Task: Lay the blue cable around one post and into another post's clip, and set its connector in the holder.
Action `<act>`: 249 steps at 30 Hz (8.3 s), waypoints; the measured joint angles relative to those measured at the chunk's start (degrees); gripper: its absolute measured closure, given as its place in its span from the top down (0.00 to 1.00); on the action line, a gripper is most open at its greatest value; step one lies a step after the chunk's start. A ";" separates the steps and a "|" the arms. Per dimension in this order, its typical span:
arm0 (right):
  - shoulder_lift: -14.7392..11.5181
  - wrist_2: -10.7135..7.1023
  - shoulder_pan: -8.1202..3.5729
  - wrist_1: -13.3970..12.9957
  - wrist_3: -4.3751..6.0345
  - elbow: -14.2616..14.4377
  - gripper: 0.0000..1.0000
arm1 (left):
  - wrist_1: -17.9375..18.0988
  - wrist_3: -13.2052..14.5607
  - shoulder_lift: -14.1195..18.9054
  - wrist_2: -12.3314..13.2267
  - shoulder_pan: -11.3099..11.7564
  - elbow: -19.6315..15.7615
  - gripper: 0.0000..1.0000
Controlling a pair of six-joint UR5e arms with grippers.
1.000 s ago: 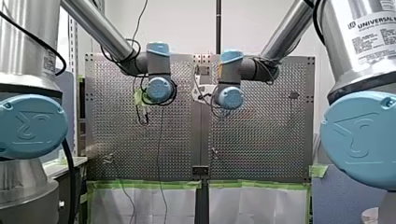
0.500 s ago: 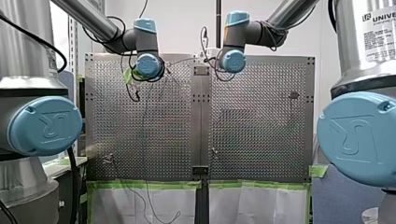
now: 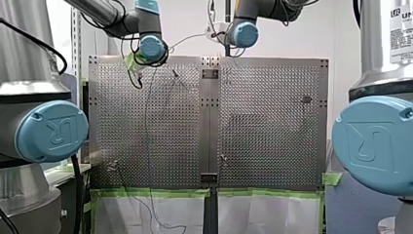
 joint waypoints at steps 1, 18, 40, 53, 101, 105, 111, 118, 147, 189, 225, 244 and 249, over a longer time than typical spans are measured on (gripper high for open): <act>0.22 -0.37 -0.08 0.52 0.00 -0.52 0.02 | -0.53 -0.14 -0.43 -0.03 0.13 0.49 1.00; 6.88 -2.35 -1.13 7.87 -0.40 -10.07 0.02 | -10.77 -2.16 -4.04 6.23 8.39 10.72 1.00; 14.04 -3.97 -2.09 6.93 -0.77 -20.99 0.02 | -11.92 -2.83 -12.16 13.59 14.70 18.87 1.00; 17.47 -3.24 -2.96 6.24 -0.85 -21.30 0.02 | -10.30 -2.11 -18.46 17.88 15.16 18.92 1.00; 33.07 1.03 -14.66 -11.85 6.70 0.61 0.05 | -7.70 -4.34 -21.24 19.50 14.23 15.76 1.00; 35.22 1.49 -15.09 -13.98 7.20 2.76 0.07 | -7.70 -4.27 -21.24 19.51 14.22 15.76 1.00; 38.78 2.92 -15.52 -17.55 7.44 6.32 0.07 | -7.70 -4.12 -21.24 19.52 14.12 15.75 1.00; 42.50 3.58 -16.99 -21.26 8.41 10.04 0.07 | -7.70 -4.07 -21.24 19.53 14.02 15.75 1.00; 59.60 1.77 -21.57 -38.38 9.68 5.80 0.07 | -7.64 -4.08 -21.24 19.76 13.96 15.76 1.00; 83.02 2.76 -21.09 -61.81 4.65 2.09 0.07 | -7.70 -4.40 -21.24 20.03 13.88 15.76 1.00; 83.64 -0.17 -20.09 -63.29 1.25 15.17 0.12 | -7.37 -5.05 -21.24 20.46 14.66 15.76 1.00; 72.35 0.73 -19.85 -52.02 3.94 15.27 0.12 | -7.35 -5.23 -21.24 20.64 14.67 15.76 1.00; 69.33 0.59 -20.43 -49.00 5.13 16.97 0.12 | -7.38 -5.35 -21.24 20.64 14.60 15.76 1.00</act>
